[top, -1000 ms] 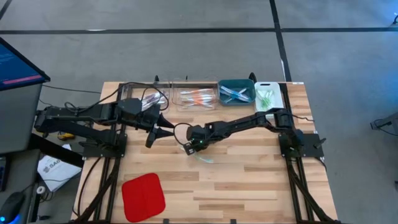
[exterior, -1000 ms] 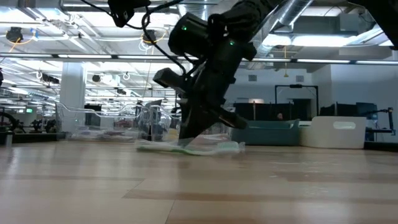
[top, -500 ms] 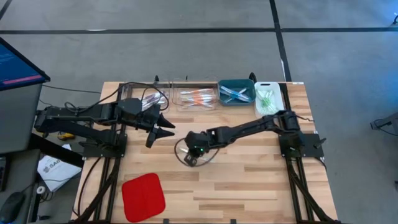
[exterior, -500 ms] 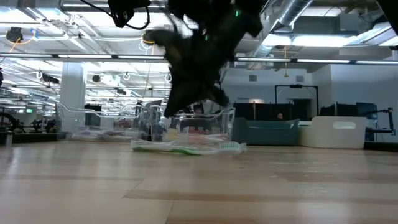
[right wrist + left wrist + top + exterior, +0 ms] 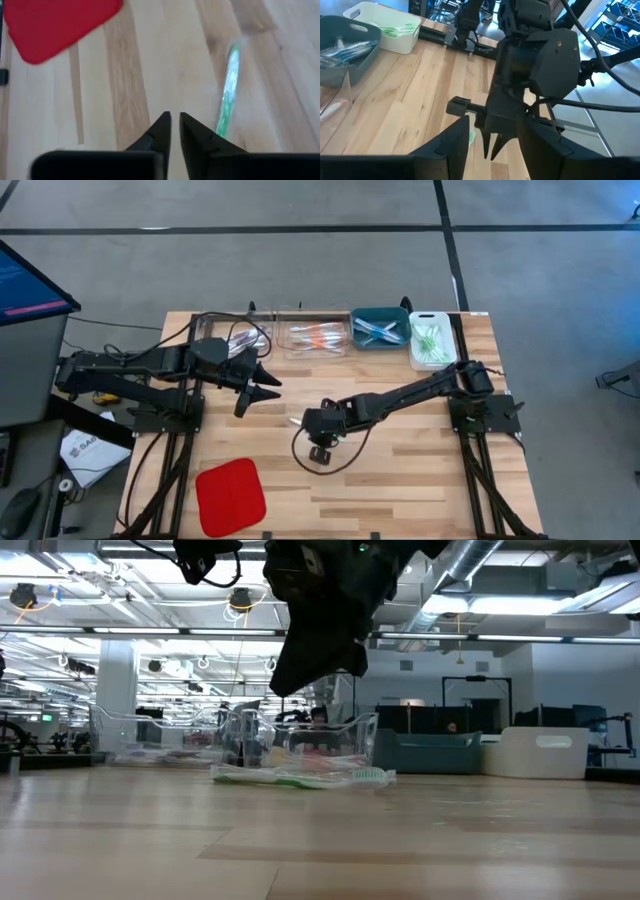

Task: Pick & Place Toothbrushes
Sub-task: Put the green toothbrush into the white bin

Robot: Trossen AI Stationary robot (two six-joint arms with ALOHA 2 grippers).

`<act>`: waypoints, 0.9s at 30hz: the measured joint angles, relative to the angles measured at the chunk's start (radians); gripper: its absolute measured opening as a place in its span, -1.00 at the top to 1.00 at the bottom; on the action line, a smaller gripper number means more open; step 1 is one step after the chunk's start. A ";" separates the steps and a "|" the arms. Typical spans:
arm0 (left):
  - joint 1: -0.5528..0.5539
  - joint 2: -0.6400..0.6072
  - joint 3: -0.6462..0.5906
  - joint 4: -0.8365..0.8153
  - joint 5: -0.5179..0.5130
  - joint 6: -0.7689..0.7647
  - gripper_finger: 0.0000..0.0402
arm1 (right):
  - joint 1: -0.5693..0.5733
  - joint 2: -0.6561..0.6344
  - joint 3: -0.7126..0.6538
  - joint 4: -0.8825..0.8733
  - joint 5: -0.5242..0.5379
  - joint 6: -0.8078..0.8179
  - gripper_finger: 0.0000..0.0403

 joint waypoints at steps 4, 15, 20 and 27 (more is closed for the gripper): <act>0.000 0.000 0.000 0.000 0.000 0.001 0.21 | 0.008 0.000 0.000 -0.010 0.039 0.024 0.55; 0.000 0.000 0.000 0.003 -0.001 0.003 0.21 | -0.023 0.001 -0.067 0.041 0.049 0.062 -0.30; 0.000 0.000 0.000 0.008 -0.001 0.003 0.21 | -0.024 0.001 -0.101 0.115 0.068 0.039 -0.40; 0.000 0.000 0.000 0.009 -0.001 0.003 0.21 | -0.032 0.001 -0.142 0.163 0.097 0.041 -0.40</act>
